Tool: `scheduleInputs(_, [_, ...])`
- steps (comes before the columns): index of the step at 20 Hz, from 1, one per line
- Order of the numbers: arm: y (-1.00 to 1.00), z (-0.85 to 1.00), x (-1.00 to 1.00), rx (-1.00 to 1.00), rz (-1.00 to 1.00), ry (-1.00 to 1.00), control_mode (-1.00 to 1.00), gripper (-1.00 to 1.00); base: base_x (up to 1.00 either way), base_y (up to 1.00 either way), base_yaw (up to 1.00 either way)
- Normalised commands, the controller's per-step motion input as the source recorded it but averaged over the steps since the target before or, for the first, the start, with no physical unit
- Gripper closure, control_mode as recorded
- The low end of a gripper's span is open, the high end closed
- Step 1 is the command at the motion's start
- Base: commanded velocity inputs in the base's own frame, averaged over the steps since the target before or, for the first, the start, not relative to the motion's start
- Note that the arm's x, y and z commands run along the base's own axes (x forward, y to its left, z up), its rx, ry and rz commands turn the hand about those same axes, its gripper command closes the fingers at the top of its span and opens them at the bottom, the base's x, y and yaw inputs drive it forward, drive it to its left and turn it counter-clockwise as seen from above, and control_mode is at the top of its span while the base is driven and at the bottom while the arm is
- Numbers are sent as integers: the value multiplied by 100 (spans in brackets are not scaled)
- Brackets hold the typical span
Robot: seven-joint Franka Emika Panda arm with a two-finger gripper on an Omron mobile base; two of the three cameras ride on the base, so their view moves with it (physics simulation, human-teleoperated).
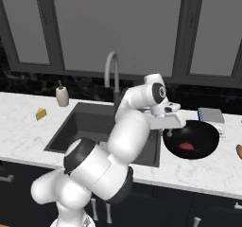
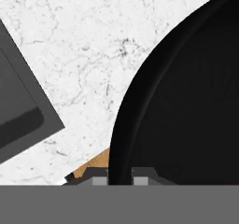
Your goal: Pick the tomato from the sink and place it in the bowl. Then pick the bowl and place it in the microwave. Then close the microwave door and press the start button.
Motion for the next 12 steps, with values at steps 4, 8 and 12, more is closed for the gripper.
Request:
scheduleInputs(4, [30,8,-16,3,46,-3,-100,100,0,0,0])
scheduleInputs(8, [19,14,-30,1,51,-8,-100,100,0,0,0])
scheduleInputs(12, [3,51,-42,3,34,-3,-100,100,0,0,0])
